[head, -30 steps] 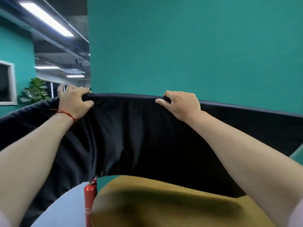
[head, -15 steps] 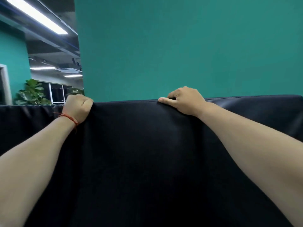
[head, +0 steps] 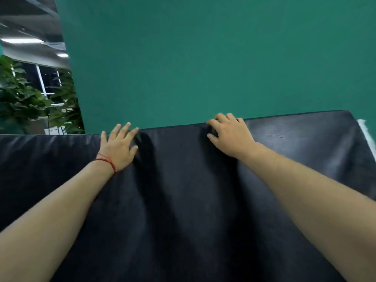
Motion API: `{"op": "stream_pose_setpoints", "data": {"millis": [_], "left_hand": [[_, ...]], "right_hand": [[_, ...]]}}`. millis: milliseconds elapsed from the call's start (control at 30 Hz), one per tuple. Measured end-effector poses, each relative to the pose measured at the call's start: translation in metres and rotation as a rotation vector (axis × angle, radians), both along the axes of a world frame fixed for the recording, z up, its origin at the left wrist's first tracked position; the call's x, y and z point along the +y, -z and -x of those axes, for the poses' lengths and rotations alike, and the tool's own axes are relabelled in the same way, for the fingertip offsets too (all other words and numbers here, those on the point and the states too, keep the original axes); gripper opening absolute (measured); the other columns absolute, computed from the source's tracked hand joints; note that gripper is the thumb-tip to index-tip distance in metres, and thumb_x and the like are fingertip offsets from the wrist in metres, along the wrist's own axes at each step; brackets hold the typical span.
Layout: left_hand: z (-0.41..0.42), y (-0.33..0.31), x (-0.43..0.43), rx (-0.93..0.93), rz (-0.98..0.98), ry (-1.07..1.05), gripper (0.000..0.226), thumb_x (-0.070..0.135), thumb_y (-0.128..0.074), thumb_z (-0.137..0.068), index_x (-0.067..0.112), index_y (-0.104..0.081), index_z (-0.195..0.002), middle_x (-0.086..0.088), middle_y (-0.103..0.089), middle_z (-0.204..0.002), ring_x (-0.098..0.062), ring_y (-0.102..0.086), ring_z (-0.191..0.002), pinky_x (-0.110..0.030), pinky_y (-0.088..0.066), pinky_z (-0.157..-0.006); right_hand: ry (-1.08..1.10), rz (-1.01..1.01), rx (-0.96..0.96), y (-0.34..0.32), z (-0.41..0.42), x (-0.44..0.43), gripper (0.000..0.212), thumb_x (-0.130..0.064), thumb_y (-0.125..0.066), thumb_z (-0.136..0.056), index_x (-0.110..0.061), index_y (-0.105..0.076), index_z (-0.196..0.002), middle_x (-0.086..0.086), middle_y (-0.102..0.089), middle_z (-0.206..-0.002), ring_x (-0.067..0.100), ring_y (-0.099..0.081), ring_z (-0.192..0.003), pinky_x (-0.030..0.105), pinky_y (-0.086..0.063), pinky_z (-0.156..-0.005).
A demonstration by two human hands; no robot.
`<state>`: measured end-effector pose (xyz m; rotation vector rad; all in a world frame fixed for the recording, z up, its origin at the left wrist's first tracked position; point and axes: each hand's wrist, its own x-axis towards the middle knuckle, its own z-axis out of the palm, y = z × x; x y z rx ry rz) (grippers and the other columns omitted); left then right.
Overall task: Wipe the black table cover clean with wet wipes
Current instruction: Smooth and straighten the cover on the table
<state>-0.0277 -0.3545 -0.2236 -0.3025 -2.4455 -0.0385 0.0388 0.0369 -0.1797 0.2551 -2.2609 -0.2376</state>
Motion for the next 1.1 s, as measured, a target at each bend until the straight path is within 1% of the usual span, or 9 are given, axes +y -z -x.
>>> {"op": "stream_pose_setpoints", "data": {"millis": [100,167,233,300,400,500,900,1000,1100], "left_hand": [[-0.020,0.104,0.041,-0.322,-0.027,0.000,0.072,0.067,-0.036,-0.096,0.041,-0.026,-0.163,0.006,-0.012,-0.175,-0.027,-0.012,-0.161,-0.069,-0.016,-0.123],[-0.051,0.178,0.077,-0.556,-0.105,0.012,0.076,0.077,-0.032,-0.095,0.045,-0.023,-0.163,0.010,-0.008,-0.175,-0.025,-0.009,-0.161,-0.065,-0.016,-0.124],[-0.082,0.243,0.107,-0.783,-0.125,-0.006,0.082,0.085,-0.029,-0.092,0.048,-0.016,-0.164,0.012,-0.001,-0.175,-0.026,-0.001,-0.162,-0.064,-0.011,-0.126],[-0.106,0.294,0.128,-0.949,-0.052,-0.045,0.093,0.092,-0.019,-0.087,0.046,-0.002,-0.165,0.010,0.012,-0.175,-0.029,0.012,-0.161,-0.066,0.000,-0.125],[-0.116,0.325,0.133,-0.875,0.007,-0.080,0.098,0.095,-0.005,-0.082,0.043,0.011,-0.164,0.006,0.020,-0.173,-0.031,0.022,-0.159,-0.067,0.007,-0.124],[-0.112,0.343,0.132,-0.795,0.001,-0.075,0.093,0.091,-0.004,-0.086,0.044,0.010,-0.164,0.007,0.017,-0.174,-0.031,0.020,-0.159,-0.067,0.007,-0.124],[-0.115,0.349,0.131,-0.769,-0.035,-0.070,0.091,0.090,-0.004,-0.088,0.044,0.007,-0.165,0.007,0.013,-0.175,-0.030,0.017,-0.160,-0.065,0.005,-0.125],[-0.126,0.345,0.137,-0.793,-0.054,-0.091,0.078,0.081,-0.008,-0.096,0.045,0.002,-0.165,0.008,0.007,-0.175,-0.030,0.012,-0.161,-0.064,0.001,-0.126],[-0.155,0.340,0.152,-0.798,-0.074,-0.051,0.058,0.056,-0.013,-0.109,0.047,-0.004,-0.165,0.011,0.001,-0.176,-0.030,0.006,-0.162,-0.065,-0.004,-0.126]], "right_hand": [[0.076,0.109,-0.259,0.103,-0.007,-0.002,0.057,-0.060,-0.046,-0.100,-0.030,-0.053,-0.148,0.000,-0.048,-0.155,0.031,-0.045,-0.137,0.053,-0.043,-0.105],[0.154,0.183,-0.576,0.183,-0.024,0.000,0.069,-0.070,-0.033,-0.101,-0.036,-0.036,-0.161,-0.002,-0.027,-0.171,0.034,-0.025,-0.154,0.061,-0.029,-0.118],[0.235,0.277,-0.874,0.260,-0.047,0.007,0.082,-0.083,-0.022,-0.097,-0.042,-0.017,-0.167,-0.005,-0.005,-0.177,0.037,-0.005,-0.161,0.068,-0.016,-0.122],[0.298,0.352,-1.060,0.327,-0.069,0.018,0.089,-0.091,-0.015,-0.091,-0.047,-0.003,-0.167,-0.008,0.010,-0.177,0.036,0.009,-0.163,0.068,-0.005,-0.125],[0.292,0.426,-1.021,0.366,-0.084,0.024,0.086,-0.093,-0.007,-0.089,-0.053,0.007,-0.164,-0.013,0.018,-0.175,0.028,0.019,-0.162,0.064,0.005,-0.128],[0.276,0.429,-0.980,0.379,-0.079,0.027,0.086,-0.093,-0.006,-0.089,-0.053,0.005,-0.164,-0.016,0.017,-0.175,0.025,0.019,-0.162,0.061,0.007,-0.128],[0.250,0.456,-0.973,0.383,-0.082,0.030,0.084,-0.090,-0.009,-0.092,-0.051,0.001,-0.166,-0.015,0.012,-0.176,0.025,0.017,-0.162,0.060,0.008,-0.128],[0.246,0.460,-0.977,0.377,-0.093,0.032,0.078,-0.082,-0.014,-0.099,-0.047,-0.004,-0.167,-0.015,0.007,-0.177,0.023,0.013,-0.163,0.056,0.005,-0.130],[0.232,0.455,-0.969,0.372,-0.113,0.035,0.071,-0.072,-0.018,-0.104,-0.042,-0.010,-0.168,-0.013,0.000,-0.177,0.022,0.006,-0.164,0.054,-0.002,-0.131]]}}
